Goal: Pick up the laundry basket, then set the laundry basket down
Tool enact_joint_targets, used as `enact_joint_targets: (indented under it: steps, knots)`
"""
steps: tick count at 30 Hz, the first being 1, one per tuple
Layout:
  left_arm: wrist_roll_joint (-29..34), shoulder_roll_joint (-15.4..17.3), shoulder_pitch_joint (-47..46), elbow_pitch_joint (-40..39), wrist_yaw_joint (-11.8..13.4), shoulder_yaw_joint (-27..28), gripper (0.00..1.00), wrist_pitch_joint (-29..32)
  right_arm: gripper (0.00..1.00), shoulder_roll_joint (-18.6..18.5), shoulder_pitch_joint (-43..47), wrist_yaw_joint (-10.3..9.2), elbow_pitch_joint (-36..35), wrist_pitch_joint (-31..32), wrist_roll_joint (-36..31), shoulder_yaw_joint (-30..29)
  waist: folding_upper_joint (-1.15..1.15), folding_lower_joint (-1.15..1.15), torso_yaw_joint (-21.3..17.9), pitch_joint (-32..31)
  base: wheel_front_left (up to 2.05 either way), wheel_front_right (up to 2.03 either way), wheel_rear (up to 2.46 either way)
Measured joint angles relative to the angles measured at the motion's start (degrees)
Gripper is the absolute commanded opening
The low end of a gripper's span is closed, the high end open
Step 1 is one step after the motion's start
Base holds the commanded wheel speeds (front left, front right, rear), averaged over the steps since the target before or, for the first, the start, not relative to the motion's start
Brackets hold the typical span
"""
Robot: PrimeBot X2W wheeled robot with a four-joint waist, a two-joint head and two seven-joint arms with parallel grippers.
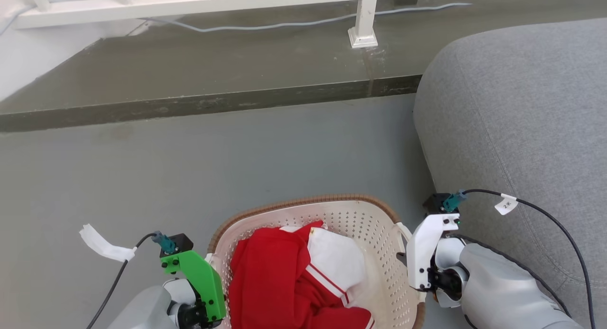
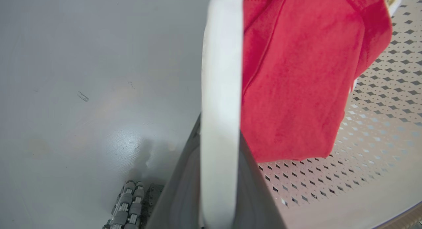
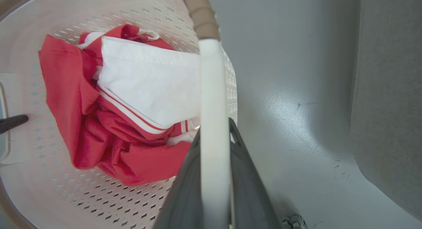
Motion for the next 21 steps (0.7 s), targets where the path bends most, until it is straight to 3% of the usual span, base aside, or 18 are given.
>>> enact_joint_targets:
  steps: [21]
  knots:
    - [-0.6,0.7,0.0,-0.4,0.0,-1.2,0.00,1.2,0.00,-0.3,0.0,-0.02,-0.5,1.2,2.1,2.2,0.00,0.00,-0.2,-0.5,0.00,0.00,0.00]
